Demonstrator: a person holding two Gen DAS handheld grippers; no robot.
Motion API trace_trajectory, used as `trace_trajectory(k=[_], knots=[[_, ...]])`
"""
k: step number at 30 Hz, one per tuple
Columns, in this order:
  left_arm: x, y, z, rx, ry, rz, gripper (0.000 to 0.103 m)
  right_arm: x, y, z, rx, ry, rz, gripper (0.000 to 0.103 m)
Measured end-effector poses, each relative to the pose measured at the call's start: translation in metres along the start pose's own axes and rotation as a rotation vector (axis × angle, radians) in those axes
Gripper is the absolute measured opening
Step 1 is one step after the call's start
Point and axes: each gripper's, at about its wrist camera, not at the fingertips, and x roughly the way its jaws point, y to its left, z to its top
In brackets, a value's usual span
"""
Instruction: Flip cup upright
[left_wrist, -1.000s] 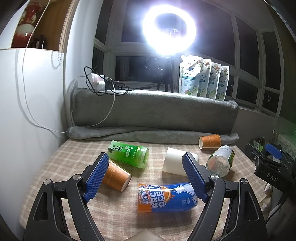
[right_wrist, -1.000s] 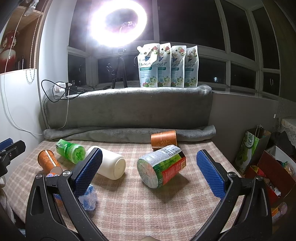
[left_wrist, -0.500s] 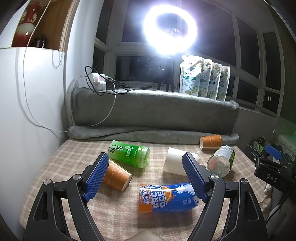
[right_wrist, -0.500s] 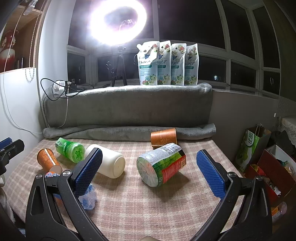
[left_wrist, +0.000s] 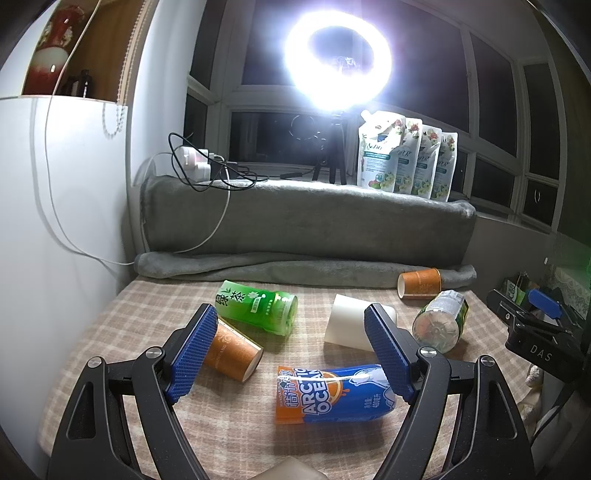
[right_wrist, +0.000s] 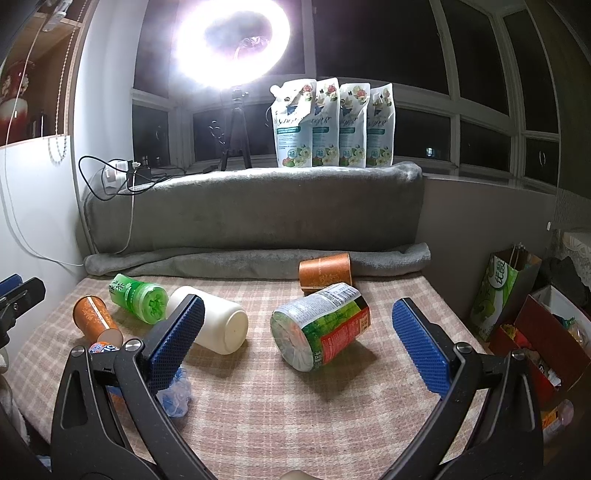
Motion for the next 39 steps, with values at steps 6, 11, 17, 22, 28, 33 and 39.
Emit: trace_trajectory(k=[6,11,17,22,28,33,39], knots=[[0.000,0.000,0.000,0.001,0.000,-0.001,0.082,0.001,-0.001,0.000,0.004,0.006,-0.001,0.103],[0.000,0.000,0.000,0.000,0.001,-0.001,0.082,0.005,-0.006,0.001,0.018,0.025,0.001,0.103],[-0.001,-0.002,0.000,0.001,0.003,-0.003,0.082,0.015,-0.014,0.002,0.066,0.072,0.025,0.103],[-0.001,-0.002,0.000,0.002,0.005,-0.002,0.082,0.026,-0.024,0.001,0.114,0.122,0.039,0.103],[0.001,0.001,-0.001,-0.006,0.023,-0.014,0.082,0.048,-0.045,-0.005,0.231,0.215,0.075,0.103],[0.004,0.004,-0.003,-0.016,0.051,-0.028,0.082,0.075,-0.071,-0.014,0.396,0.320,0.126,0.103],[0.007,0.009,-0.006,-0.030,0.077,-0.038,0.082,0.110,-0.098,-0.028,0.592,0.429,0.172,0.103]])
